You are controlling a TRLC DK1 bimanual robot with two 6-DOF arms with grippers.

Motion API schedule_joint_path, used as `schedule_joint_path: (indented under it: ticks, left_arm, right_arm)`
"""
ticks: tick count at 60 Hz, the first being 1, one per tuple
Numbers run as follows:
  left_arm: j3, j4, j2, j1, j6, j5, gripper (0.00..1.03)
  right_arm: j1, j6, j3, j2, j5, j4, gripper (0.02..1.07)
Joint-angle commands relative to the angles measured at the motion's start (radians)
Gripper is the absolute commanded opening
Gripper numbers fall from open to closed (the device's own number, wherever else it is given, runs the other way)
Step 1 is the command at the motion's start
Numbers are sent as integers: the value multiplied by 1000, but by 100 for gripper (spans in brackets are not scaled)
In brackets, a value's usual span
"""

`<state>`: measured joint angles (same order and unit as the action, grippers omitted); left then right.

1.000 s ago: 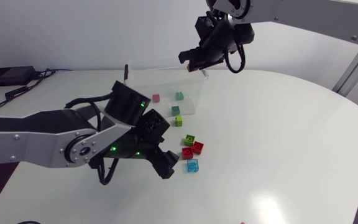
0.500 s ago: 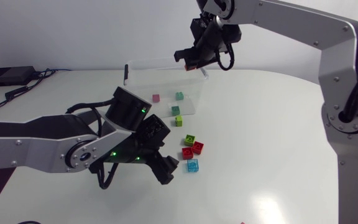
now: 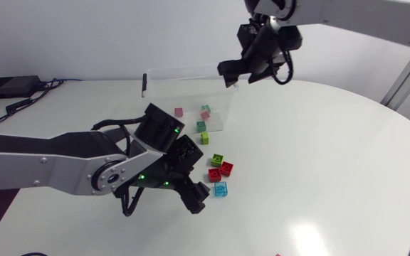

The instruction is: Place the duplo bricks in the container

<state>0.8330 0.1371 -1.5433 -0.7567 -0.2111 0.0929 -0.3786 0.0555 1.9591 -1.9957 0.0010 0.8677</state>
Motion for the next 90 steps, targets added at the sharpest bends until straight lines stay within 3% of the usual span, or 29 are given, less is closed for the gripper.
schedule_joint_path:
  ticks: [1,17,37,49,58,66,90]
  left_arm:
    - [51,10,-51,-18,-13,-2,86]
    - [124,38,-146,-66,-19,-1,86]
    - [344,237,-340,-58,32,54,85]
    - [471,355,-409,-58,148,64,86]
    - [592,501,-483,-50,242,65,85]
    - [657,587,-529,-49,303,65,80]
    - [747,657,-632,-52,349,65,77]
  right_arm:
    - [18,-17,-161,169,-13,-35,97]
    - [37,-72,-600,494,-62,-96,97]
    - [170,-135,-947,742,-168,-137,97]
    - [239,-160,-1036,796,-210,-157,97]
    - [256,-163,-1060,828,-220,-157,97]
    - [264,-163,-1075,845,-226,-157,97]
    - [277,-169,-1103,861,-233,-167,97]
